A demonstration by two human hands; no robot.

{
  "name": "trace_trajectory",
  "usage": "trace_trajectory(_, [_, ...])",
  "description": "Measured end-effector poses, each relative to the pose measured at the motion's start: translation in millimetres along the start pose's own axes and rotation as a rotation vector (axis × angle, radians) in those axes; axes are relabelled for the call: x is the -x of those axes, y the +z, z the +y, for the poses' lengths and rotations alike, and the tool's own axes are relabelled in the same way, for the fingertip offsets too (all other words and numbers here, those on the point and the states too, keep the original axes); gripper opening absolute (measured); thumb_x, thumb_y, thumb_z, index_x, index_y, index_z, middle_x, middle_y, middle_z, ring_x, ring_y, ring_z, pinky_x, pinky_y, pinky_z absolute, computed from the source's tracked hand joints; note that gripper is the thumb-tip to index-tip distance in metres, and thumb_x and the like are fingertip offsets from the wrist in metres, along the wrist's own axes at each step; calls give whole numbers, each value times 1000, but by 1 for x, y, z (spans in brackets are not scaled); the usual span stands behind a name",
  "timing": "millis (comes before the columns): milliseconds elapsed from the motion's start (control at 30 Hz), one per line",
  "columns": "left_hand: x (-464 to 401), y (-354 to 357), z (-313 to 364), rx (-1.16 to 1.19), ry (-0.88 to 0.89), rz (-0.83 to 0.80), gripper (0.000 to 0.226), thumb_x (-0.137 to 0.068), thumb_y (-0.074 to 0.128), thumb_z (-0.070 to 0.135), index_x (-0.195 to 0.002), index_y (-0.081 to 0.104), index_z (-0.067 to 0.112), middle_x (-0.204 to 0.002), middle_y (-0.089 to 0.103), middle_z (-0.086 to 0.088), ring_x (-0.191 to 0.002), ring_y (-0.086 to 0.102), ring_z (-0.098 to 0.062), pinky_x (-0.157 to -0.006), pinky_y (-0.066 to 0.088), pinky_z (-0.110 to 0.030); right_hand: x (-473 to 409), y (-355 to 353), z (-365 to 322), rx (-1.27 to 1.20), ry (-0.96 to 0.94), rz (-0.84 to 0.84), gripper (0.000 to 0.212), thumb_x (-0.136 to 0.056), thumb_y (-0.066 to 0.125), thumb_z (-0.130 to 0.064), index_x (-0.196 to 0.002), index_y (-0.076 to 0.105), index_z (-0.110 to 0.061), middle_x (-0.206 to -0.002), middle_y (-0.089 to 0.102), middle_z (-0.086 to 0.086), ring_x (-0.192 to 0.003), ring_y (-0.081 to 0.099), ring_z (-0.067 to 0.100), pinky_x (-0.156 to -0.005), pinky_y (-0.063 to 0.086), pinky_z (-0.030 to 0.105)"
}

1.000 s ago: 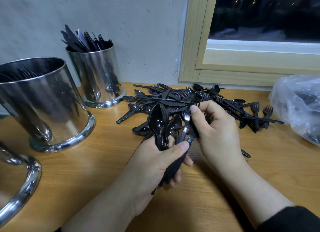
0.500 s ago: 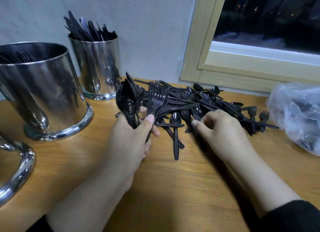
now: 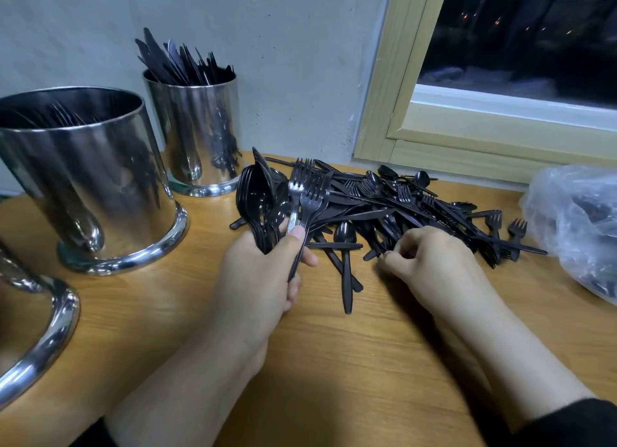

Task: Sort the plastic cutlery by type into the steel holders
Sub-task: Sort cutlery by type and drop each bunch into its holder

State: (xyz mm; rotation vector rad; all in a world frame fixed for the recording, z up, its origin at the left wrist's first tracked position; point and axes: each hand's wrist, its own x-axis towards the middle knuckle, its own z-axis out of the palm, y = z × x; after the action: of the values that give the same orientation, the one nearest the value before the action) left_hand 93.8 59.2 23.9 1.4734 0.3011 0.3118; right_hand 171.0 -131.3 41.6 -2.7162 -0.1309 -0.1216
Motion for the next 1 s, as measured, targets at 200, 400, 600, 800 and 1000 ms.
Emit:
trace_trajectory(200, [-2,0,-1,45,-33,4,16,-103,57,22,-99,68,11,-78,74,-5,-45,45,-12,-43,35,-26,5,-13,0,-478,-33,36,24,-90,58,-23,-73,60,-6,-51,46,-8,-44,36,4,-44,32,18])
trace_trajectory(400, [3,4,0,44,-43,-18,14,-103,59,25,-100,66,13,-79,75,-5,-49,47,-14,-49,37,-30,15,0,-18,-894,-77,80,24,-94,61,-18,-73,65,-7,-48,54,-3,-46,41,7,-50,36,17])
trace_trajectory(600, [6,10,1,49,-65,-40,16,-102,60,21,-100,69,8,-78,74,-10,-56,64,-20,-48,53,-28,23,17,-34,-1072,-136,-117,18,-94,66,-15,-78,71,-8,-59,61,2,-53,52,13,-52,45,27])
trace_trajectory(800, [8,14,-1,19,-48,-79,14,-103,59,19,-98,69,10,-76,76,-11,-56,70,-24,-47,55,-30,29,23,-41,-1073,-134,-143,24,-94,66,-13,-72,71,-4,-59,64,3,-53,54,12,-50,44,22])
trace_trajectory(1000, [9,10,0,-79,-1,-105,20,-100,63,22,-82,71,17,-60,68,-7,-43,52,-16,-42,43,-26,31,19,-39,-857,-184,-95,28,-93,70,-25,-69,72,-12,-49,56,-5,-47,44,4,-50,36,16])
